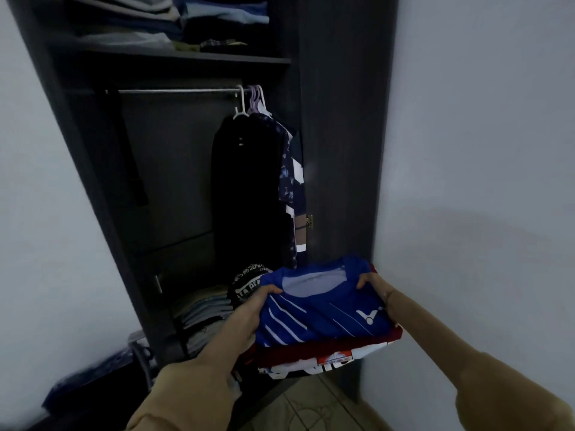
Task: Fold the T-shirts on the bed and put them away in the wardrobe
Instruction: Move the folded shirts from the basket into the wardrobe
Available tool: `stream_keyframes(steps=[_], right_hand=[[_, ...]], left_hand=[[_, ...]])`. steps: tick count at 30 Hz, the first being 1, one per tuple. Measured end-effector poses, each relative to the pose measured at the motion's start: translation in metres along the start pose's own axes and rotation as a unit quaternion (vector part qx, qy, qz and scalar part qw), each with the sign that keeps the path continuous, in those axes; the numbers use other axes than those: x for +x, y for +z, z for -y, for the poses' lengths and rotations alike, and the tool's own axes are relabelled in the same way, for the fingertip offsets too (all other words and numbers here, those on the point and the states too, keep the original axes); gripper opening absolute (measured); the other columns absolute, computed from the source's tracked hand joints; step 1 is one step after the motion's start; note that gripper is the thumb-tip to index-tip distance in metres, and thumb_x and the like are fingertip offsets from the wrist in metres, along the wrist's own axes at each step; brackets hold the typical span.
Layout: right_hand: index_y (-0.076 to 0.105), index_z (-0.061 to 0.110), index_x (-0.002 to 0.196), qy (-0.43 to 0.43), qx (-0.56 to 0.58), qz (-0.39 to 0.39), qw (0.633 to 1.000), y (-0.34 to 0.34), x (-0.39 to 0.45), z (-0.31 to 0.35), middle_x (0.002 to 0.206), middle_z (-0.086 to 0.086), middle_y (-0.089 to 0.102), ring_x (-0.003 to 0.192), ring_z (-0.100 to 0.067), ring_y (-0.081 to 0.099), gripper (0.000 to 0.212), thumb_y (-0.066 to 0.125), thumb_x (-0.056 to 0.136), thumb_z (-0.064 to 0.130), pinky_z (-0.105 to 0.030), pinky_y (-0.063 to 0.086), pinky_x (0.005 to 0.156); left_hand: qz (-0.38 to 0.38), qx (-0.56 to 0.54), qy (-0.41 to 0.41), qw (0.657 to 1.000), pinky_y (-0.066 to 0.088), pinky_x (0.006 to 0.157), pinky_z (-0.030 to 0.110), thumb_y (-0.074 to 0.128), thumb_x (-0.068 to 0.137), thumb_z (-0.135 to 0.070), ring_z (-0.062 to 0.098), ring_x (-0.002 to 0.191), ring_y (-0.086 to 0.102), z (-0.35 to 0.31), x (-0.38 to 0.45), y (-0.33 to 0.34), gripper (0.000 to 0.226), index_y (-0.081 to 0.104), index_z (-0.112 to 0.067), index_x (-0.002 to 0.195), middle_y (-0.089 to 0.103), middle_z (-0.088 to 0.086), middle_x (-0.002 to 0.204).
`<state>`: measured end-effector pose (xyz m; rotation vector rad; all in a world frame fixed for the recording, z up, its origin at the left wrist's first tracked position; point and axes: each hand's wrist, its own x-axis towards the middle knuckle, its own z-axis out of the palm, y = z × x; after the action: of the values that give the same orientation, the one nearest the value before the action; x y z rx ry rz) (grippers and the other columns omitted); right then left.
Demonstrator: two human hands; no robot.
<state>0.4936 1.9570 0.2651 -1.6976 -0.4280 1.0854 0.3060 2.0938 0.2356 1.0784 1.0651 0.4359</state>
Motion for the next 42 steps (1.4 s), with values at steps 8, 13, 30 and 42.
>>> stream_keyframes(steps=[8,13,30,42], right_hand=[[0.056,0.003,0.104,-0.012,-0.024,0.052,0.998,0.027,0.107,0.056,0.09,-0.015,0.06,0.077,-0.029,0.055,0.036,0.055,0.07,0.013,-0.028,0.041,0.061],[0.057,0.006,0.084,-0.02,-0.07,0.089,0.993,0.049,0.17,0.094,0.088,-0.012,0.059,0.074,-0.026,0.053,0.01,0.049,0.078,0.006,-0.026,0.039,0.059],[0.055,0.007,0.071,0.015,-0.107,0.186,0.977,0.159,0.309,0.125,0.073,-0.008,0.057,0.063,-0.024,0.05,0.033,0.051,0.039,0.016,-0.024,0.034,0.052],[0.052,0.009,0.072,0.012,-0.11,0.2,0.973,0.274,0.399,0.149,0.074,-0.004,0.052,0.062,-0.022,0.045,0.014,0.051,0.085,0.003,-0.024,0.032,0.052]], left_hand=[[-0.063,-0.026,0.01,0.998,0.046,0.066,0.032,0.058,0.087,-0.012,0.028,0.07,0.055,-0.048,0.079,-0.019,0.008,0.056,-0.005,0.085,0.06,0.013,0.081],[-0.127,-0.058,0.007,0.99,0.046,0.061,0.032,0.059,0.086,-0.012,0.027,0.068,0.056,-0.07,0.125,-0.035,0.009,0.058,-0.005,0.081,0.061,0.014,0.077],[-0.243,-0.129,-0.01,0.961,0.056,0.073,0.039,0.077,0.056,-0.024,0.035,0.093,0.066,-0.072,0.245,-0.135,0.054,0.068,-0.003,0.105,0.069,0.02,0.101],[-0.268,-0.208,0.011,0.941,0.045,0.062,0.03,0.052,0.089,-0.018,0.028,0.071,0.055,-0.119,0.293,-0.211,0.017,0.06,-0.004,0.084,0.061,0.014,0.081]])
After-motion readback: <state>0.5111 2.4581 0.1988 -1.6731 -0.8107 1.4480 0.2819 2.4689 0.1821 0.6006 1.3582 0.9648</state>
